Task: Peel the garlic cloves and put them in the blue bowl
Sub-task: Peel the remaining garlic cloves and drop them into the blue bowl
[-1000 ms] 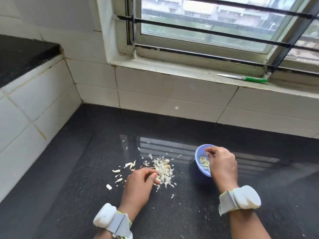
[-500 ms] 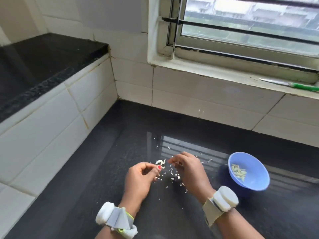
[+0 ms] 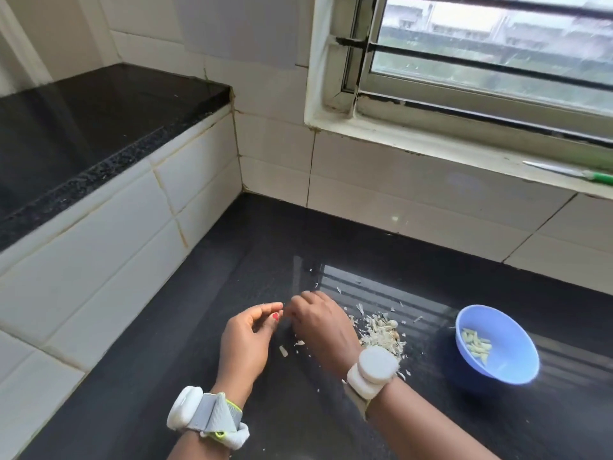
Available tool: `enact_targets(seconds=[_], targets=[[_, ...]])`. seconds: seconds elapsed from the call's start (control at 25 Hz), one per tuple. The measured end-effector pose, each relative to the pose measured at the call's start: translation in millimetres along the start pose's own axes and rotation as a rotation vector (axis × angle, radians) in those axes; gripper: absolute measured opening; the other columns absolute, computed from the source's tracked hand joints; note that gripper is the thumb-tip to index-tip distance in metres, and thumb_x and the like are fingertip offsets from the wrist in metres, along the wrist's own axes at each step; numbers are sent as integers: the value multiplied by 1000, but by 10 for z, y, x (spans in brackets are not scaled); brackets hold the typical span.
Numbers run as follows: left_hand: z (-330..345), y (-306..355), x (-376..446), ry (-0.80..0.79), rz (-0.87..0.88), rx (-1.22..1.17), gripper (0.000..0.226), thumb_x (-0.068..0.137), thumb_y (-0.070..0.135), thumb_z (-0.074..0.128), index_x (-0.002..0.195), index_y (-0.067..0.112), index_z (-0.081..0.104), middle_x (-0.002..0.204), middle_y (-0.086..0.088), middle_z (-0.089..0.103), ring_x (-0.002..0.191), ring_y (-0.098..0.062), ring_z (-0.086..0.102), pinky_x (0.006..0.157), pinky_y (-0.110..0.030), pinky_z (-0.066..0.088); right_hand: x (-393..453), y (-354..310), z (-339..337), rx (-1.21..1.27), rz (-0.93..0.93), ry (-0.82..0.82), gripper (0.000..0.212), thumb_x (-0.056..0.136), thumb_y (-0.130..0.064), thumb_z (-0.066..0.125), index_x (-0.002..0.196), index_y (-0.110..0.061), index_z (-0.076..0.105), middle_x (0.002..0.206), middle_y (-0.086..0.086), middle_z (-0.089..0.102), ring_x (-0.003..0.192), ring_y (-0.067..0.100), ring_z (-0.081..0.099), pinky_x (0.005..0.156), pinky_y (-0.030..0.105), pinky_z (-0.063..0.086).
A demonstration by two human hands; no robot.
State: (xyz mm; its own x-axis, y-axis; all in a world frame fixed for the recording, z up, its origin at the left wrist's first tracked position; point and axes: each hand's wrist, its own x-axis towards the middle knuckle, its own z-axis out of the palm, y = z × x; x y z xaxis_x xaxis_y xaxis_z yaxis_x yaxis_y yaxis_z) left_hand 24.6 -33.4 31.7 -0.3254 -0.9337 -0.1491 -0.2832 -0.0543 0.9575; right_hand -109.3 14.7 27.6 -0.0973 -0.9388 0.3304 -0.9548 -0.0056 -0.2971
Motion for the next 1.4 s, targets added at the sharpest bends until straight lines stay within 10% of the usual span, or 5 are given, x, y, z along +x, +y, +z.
enact_targets(seconds=[0.32,0.84,1.24,1.4], targets=[[409,267,-133,-70,11,-187,5,80,14,73,82,17,76,72,2,74,64,-7,66,58,-23,52,-317,31,-491,1192,751,105,10,90,-2,65,89,-6,75,83,12,75,76,16,69,71,23,57],[955,503,-348,-48,248,72,9,88,13,63,82,19,68,73,9,68,69,1,63,64,-18,49,-726,205,-765,688,757,385,1,82,-20,78,82,-21,78,71,-11,74,67,3,69,61,14,51],[1056,396,-438,-100,12,-94,18,89,5,61,76,13,70,70,-4,70,60,-7,62,58,-23,50,-785,262,-640,520,682,401,26,81,4,68,76,-22,68,77,-10,68,74,-6,60,65,4,40],[1080,499,-444,-159,-166,-328,18,91,10,59,76,10,68,64,-3,66,51,2,59,46,-13,44,-781,309,-595,843,741,442,30,87,5,63,75,-23,67,76,-8,68,72,-1,60,68,13,47]])
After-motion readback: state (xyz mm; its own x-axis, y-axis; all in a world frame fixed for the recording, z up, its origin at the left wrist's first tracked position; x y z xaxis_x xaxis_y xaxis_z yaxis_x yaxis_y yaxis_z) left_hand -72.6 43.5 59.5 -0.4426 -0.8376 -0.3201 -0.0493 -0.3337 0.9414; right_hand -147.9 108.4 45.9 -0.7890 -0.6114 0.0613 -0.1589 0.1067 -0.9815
